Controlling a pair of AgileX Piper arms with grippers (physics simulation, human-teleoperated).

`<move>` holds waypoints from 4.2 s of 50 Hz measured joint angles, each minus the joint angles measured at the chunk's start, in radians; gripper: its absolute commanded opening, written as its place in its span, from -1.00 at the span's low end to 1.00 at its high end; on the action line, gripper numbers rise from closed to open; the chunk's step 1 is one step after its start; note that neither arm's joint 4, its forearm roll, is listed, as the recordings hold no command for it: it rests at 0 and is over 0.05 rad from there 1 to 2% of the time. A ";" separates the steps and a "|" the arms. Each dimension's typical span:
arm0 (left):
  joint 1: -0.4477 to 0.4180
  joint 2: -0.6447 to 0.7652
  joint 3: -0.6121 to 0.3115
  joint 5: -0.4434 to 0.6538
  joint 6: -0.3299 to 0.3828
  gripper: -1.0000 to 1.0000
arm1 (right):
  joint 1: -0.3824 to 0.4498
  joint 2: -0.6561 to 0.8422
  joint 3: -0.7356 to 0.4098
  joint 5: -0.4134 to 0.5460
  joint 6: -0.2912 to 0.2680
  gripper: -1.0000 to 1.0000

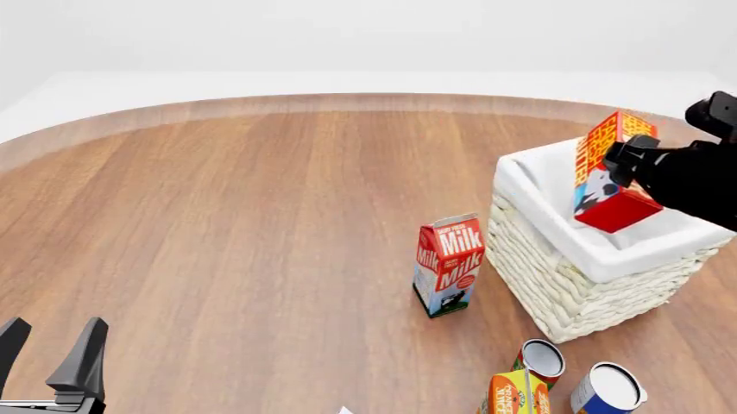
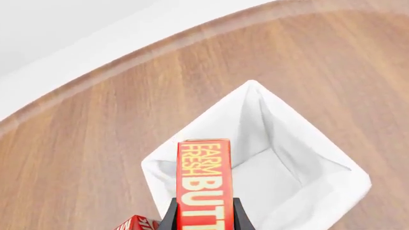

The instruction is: Pick up the cream cheese box and the butter, and put them in the basket.

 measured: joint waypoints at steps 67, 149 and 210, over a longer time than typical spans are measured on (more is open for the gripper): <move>0.000 0.000 0.000 0.000 0.000 1.00 | -0.022 0.043 0.038 -0.078 0.011 -1.00; 0.000 0.000 0.000 0.000 0.000 1.00 | 0.119 -0.082 -0.079 0.130 -0.082 1.00; 0.000 0.000 0.000 0.000 0.000 1.00 | 0.656 0.082 -0.234 0.282 -0.268 1.00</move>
